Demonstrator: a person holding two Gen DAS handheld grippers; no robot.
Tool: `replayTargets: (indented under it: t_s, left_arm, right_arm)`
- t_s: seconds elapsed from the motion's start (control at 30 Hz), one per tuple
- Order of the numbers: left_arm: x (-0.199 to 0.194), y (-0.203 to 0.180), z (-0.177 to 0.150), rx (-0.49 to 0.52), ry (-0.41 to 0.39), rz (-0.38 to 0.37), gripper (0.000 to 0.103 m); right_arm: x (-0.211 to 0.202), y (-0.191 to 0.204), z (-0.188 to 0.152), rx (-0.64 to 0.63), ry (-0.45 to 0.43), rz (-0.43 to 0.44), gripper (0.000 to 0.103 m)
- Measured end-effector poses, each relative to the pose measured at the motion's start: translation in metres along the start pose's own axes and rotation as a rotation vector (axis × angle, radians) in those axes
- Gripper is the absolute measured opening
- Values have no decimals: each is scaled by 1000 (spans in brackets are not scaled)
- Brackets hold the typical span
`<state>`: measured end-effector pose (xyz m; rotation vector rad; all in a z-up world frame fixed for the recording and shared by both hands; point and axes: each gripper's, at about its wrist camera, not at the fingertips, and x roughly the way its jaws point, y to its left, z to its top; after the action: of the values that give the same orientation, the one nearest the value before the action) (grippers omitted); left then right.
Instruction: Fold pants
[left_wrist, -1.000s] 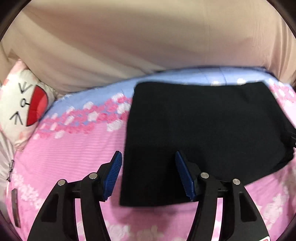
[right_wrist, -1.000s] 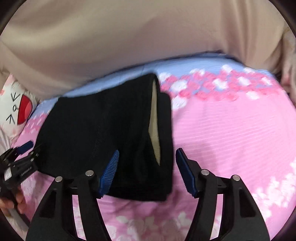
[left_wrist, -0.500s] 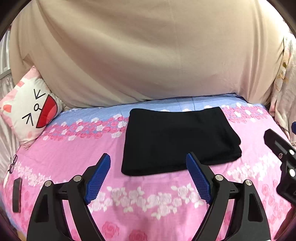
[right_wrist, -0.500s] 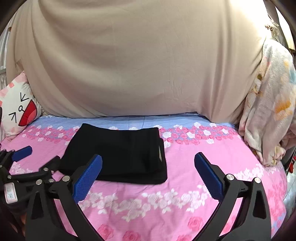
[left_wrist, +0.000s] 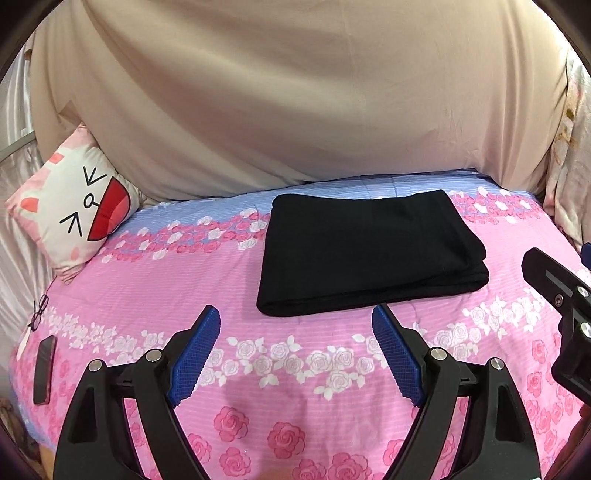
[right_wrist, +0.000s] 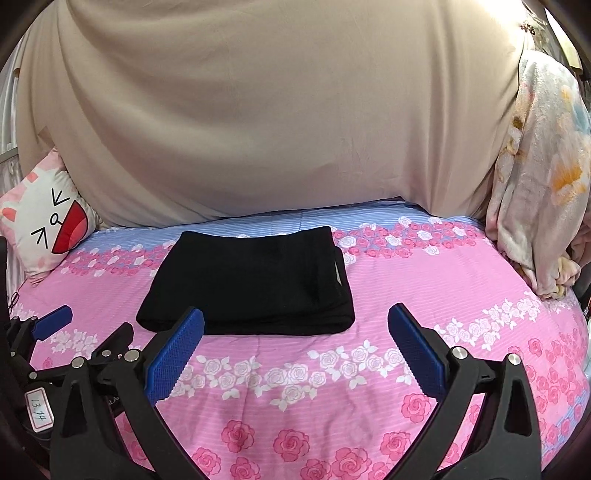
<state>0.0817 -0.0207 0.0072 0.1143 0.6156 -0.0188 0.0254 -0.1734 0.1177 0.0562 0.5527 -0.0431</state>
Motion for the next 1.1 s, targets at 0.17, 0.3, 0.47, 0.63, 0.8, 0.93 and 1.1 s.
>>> replayTargets:
  t_s: [0.17,0.3,0.47,0.63,0.8,0.93,1.1]
  left_arm:
    - [-1,3,-3,-11,11,-8,82]
    - [-1,4,-4,-15,12,-1,82]
    - [-3,5,-5,-11,5,0,82]
    - [-5,6,-7,-16,4,3,82]
    - [-6,7,-9,-19,4,5,82]
    - [-8,9,-11,-20,2,-1,82]
    - [-10,10,-11,-24,2,0,82]
  right_arm:
    - [0,4,-3,-1,6,3,98]
    - [-2,8,-3,-10,5,11,98]
    - [-4,9,-4,-9,1,9,98]
    - [-6,11,-4,-10,3,9,98]
    - [-8,13,-4,-9,-1,2,98]
    - [-9,15,-4,-13,-2,4,98]
    - [-10,17,-5,-18,-1,4,98]
